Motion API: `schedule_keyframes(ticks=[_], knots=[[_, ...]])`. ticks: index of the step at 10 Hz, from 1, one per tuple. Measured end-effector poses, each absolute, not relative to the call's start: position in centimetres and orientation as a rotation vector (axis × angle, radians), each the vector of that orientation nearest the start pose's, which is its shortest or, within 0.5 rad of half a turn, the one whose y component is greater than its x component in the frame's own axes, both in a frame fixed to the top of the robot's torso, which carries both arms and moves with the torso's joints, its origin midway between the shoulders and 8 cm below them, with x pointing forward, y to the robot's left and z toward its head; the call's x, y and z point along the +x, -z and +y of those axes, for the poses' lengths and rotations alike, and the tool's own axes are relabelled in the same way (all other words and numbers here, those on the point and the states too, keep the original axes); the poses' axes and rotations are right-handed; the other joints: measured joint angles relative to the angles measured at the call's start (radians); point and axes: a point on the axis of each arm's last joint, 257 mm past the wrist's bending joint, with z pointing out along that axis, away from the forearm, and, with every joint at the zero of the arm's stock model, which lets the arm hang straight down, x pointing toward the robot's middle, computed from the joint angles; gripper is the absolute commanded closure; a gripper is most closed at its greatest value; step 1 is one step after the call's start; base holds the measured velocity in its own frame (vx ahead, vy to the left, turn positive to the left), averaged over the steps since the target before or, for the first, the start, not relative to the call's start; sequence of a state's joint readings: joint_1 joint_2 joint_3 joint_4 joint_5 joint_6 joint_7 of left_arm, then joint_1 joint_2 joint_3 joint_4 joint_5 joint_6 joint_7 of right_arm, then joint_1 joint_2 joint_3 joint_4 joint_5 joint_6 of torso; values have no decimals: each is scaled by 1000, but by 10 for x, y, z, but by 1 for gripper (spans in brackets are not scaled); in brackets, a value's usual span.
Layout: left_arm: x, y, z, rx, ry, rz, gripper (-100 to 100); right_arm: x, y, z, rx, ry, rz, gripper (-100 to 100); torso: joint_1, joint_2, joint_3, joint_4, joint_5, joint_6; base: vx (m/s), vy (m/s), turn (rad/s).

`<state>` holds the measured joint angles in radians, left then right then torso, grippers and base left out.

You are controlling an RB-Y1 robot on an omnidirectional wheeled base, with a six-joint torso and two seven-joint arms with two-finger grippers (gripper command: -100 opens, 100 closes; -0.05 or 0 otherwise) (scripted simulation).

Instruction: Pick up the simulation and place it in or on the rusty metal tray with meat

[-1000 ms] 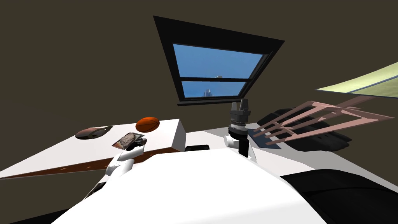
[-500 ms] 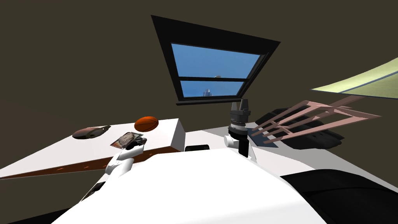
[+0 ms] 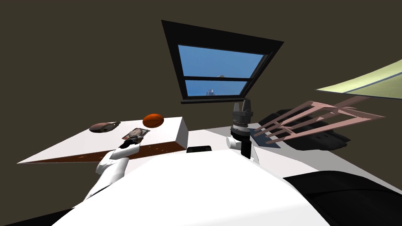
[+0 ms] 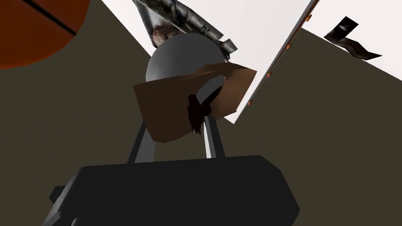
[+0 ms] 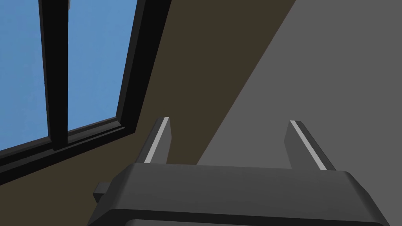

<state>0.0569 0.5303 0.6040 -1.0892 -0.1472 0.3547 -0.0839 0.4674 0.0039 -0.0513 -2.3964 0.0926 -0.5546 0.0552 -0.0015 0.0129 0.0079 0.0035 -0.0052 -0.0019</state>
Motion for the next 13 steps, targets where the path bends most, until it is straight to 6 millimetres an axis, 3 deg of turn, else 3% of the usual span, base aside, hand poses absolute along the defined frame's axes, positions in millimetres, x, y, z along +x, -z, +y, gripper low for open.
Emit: schedule_keyframes(ticks=[4, 7, 11, 13], knots=[[320, 296, 772, -1545, -140, 1243, 100, 307, -93, -270, 418, -1189, 532, 0, 0, -2, -1, 0, -1, 1, -101, 60, -18], [338, 241, 798, -1506, -162, 1190, 100, 307, -93, -270, 418, -1189, 532, 0, 2, 3, 3, 2, -1, 1, -150, 96, -55], [335, 191, 819, -1492, -186, 1122, 100, 307, -93, -270, 418, -1189, 532, 0, -2, -1, 1, 2, -2, 1, -95, 65, -106], [329, 187, 828, -1536, -205, 1089, 100, 307, -93, -270, 418, -1188, 533, 0, 4, -4, -1, 1, 1, 2, -35, 133, -191]])
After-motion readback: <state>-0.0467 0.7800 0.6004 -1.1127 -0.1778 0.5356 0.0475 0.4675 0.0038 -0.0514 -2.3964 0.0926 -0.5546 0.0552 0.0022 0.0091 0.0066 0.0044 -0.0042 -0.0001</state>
